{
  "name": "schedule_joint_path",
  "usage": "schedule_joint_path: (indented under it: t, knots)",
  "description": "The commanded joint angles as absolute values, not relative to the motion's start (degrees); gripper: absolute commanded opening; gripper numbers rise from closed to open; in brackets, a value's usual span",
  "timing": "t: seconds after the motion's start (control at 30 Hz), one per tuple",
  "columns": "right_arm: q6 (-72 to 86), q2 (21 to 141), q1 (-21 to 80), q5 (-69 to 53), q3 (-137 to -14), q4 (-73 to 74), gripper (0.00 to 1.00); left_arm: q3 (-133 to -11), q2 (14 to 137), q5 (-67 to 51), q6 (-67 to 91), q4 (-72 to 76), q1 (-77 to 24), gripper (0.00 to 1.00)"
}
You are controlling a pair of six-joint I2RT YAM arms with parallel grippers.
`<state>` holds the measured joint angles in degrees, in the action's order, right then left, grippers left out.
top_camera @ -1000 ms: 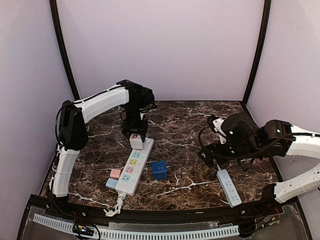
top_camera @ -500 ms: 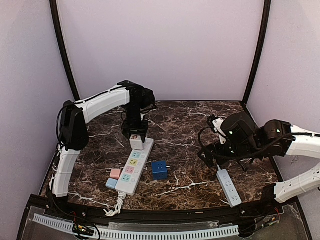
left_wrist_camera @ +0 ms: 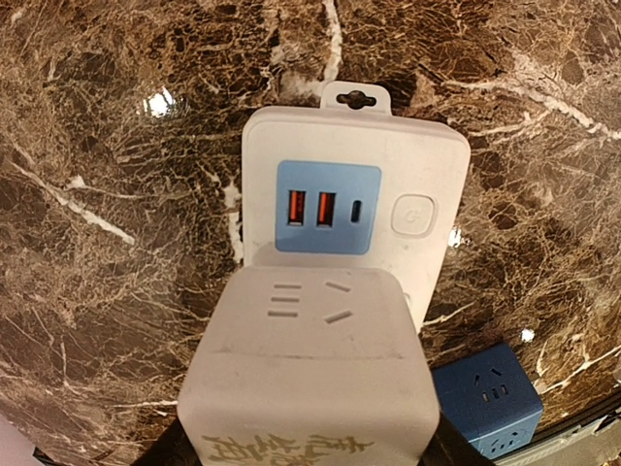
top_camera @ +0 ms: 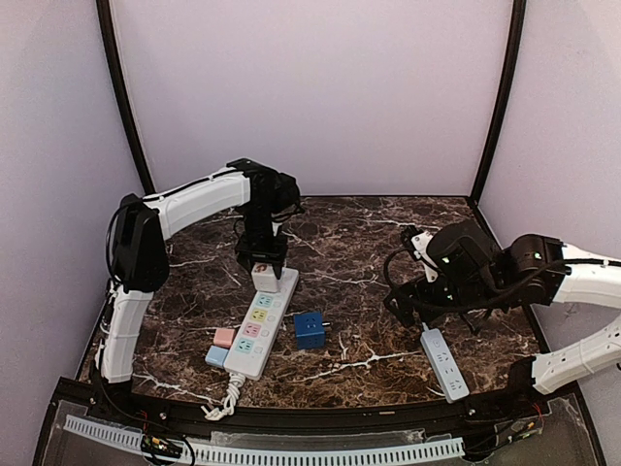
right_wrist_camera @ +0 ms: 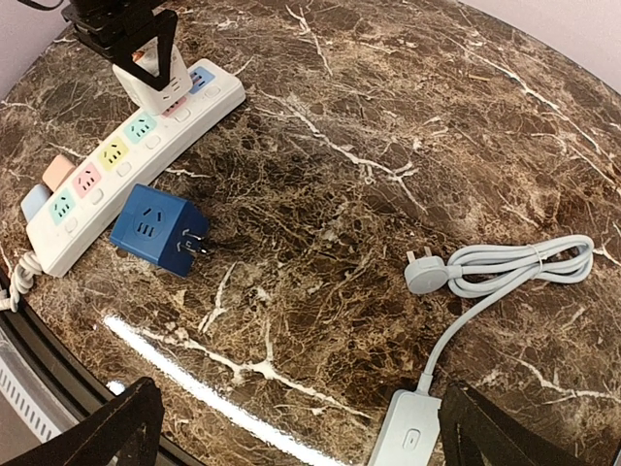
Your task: Insert the plug
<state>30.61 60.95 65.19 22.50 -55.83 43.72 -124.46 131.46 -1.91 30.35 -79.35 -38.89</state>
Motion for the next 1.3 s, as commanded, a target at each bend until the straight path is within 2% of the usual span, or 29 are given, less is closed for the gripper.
schedule_joint_path:
  t: [0.0, 0.4, 0.77, 1.27]
  knots:
    - [31.3, 61.2, 64.8, 22.3, -55.2, 42.8, 0.99, -119.5, 131.4, -1.9, 30.4, -78.8, -38.8, 0.01]
    - [30.8, 62.6, 64.8, 22.7, -55.5, 42.9, 0.98, -112.9, 129.8, -3.5, 29.7, -72.6, -39.1, 0.01]
    - [30.1, 64.7, 64.8, 23.6, -56.2, 42.9, 0.99, -110.0, 129.5, -1.8, 22.7, -71.1, -39.7, 0.01]
    - [30.5, 65.4, 64.8, 23.6, -56.9, 42.9, 0.99, -108.5, 129.4, -2.7, 39.2, -70.0, -39.6, 0.01]
